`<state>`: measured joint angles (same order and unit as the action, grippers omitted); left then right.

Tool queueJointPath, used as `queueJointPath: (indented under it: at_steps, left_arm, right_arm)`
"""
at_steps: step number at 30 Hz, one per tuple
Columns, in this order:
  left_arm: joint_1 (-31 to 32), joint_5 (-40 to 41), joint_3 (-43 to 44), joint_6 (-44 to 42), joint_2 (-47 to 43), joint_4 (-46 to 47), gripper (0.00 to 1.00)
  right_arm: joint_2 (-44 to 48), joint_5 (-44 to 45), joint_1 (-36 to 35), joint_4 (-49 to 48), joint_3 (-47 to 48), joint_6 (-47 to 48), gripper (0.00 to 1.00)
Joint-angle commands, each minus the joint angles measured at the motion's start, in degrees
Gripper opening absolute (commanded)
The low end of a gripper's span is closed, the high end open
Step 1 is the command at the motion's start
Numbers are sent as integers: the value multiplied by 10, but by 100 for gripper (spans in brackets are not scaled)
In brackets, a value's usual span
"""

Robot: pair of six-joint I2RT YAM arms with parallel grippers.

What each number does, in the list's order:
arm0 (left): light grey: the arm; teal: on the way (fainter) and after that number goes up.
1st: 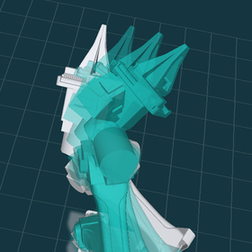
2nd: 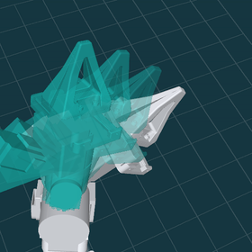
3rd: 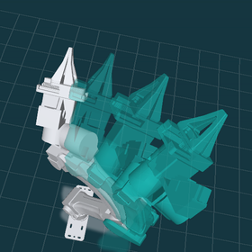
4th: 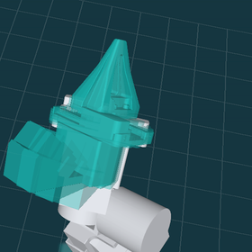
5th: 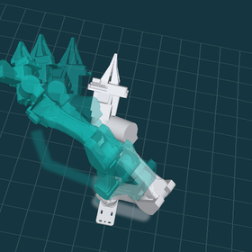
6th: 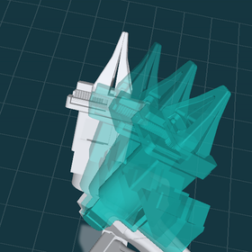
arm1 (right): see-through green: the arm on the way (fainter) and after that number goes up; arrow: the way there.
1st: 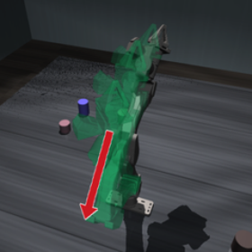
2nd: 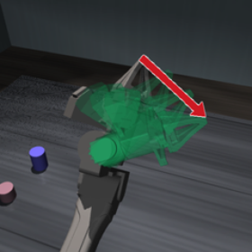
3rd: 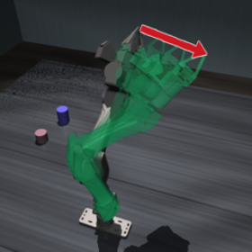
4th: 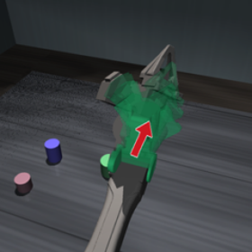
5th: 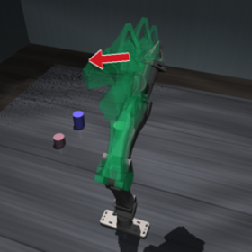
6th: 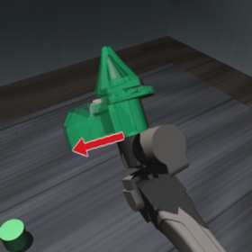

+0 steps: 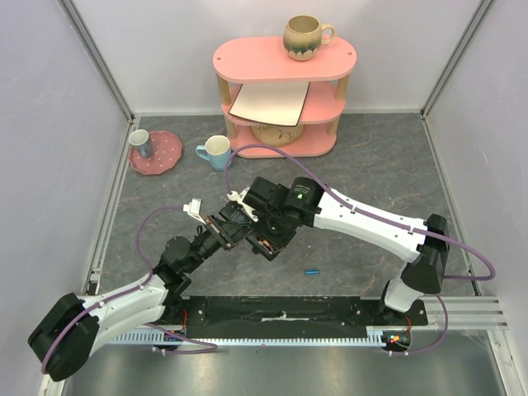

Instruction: Load the batteries into the remote control

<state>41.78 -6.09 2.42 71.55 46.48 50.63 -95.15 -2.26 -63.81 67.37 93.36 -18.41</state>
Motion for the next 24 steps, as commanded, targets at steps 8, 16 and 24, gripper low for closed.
queueJointPath:
  at_steps: [8, 16, 24]
  left_arm:
    - [4, -30, -56, 18, -25, 44, 2]
    - [4, -22, -55, 15, -42, 23, 2]
    - [4, -16, -57, 11, -50, 8, 2]
  right_arm:
    - [-15, 65, 4, -17, 27, 0, 23]
    - [-10, 61, 4, -18, 37, -10, 34]
    - [-2, 45, 4, -14, 47, -14, 37]
